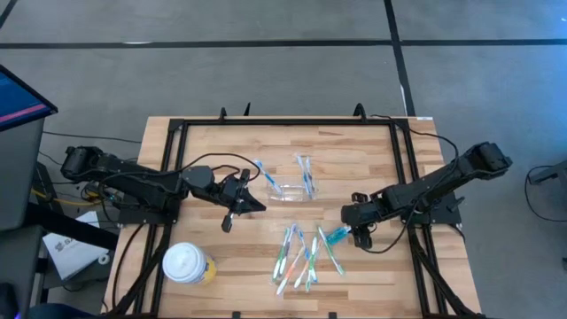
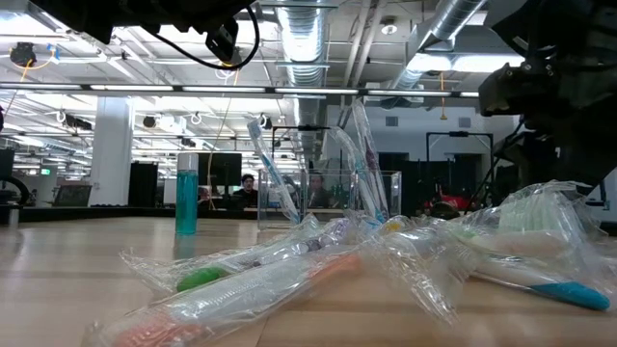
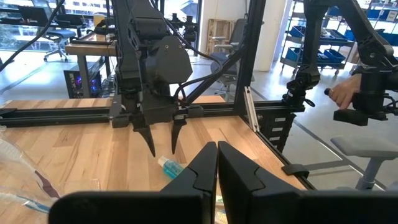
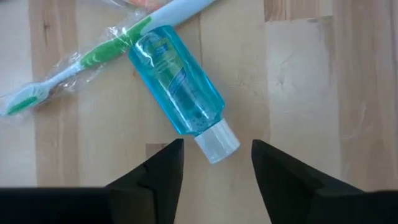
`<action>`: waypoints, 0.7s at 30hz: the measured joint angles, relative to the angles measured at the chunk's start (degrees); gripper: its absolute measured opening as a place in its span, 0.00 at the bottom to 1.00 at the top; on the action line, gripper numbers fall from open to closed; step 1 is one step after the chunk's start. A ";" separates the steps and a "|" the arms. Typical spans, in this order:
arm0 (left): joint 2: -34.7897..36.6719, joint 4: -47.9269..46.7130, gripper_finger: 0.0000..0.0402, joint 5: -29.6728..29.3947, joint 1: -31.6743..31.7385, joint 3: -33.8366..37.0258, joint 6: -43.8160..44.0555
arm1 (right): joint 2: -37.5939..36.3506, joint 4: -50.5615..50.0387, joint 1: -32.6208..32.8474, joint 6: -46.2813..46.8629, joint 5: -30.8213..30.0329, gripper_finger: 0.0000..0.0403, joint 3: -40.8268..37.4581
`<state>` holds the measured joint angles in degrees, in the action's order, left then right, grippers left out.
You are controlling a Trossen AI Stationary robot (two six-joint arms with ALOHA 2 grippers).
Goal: Pick & Place toothbrushing station
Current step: Put the mouthwash into the transparent organizer
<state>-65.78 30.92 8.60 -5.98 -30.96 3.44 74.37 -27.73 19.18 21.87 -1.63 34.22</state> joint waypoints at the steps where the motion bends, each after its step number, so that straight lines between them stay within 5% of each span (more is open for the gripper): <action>1: 0.00 -0.02 0.02 0.00 0.00 0.00 0.00 | 0.00 0.00 0.00 0.02 -0.06 0.44 0.00; 21: 0.00 -0.04 0.02 0.00 -0.02 0.00 0.00 | 0.00 -0.09 -0.05 -0.90 -0.07 0.42 0.00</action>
<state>-65.78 30.87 8.60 -6.00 -30.96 3.44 74.37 -27.81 19.13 20.97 -1.69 34.22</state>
